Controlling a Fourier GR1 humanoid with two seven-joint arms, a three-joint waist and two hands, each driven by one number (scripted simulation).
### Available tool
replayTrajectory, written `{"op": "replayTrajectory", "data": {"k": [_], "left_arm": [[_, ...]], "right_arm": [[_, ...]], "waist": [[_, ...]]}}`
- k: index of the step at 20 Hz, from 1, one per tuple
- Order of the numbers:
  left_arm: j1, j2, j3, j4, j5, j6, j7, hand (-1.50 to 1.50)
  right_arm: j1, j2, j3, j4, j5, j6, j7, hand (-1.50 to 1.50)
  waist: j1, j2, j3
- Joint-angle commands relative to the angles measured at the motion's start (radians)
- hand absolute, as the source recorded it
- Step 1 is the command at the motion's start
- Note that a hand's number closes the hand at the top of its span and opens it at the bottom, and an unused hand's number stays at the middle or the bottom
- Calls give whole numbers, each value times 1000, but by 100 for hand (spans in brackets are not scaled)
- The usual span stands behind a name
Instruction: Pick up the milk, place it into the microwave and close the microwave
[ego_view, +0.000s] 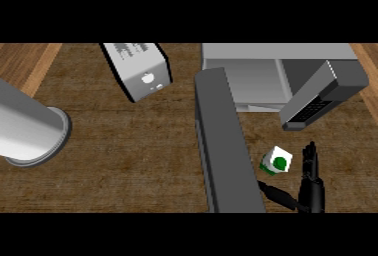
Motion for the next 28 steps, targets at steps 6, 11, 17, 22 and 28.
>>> {"op": "replayTrajectory", "data": {"k": [6, 11, 17, 22, 28], "left_arm": [[65, -19, 50, -5, 56, -88, -47, -150], [34, -10, 51, 33, 53, -86, -24, -150], [68, -19, -34, 4, 1, -38, -58, -150], [48, 17, 48, -16, 97, -52, 8, -150], [28, 13, 29, 18, 37, -41, -28, -150]], "right_arm": [[-196, -5, -112, 392, -10, 1, -207, -150], [-254, 3, -119, 483, -14, 26, -253, 150], [-323, -20, -93, 513, 41, -5, -304, 150], [-340, -33, -135, 536, 11, 46, -392, 150], [-392, -117, -45, 544, 65, 268, -365, 150]], "waist": [[10, 1, 0], [4, 1, 0], [4, 0, 0], [2, 0, 0], [3, 2, 0]]}}
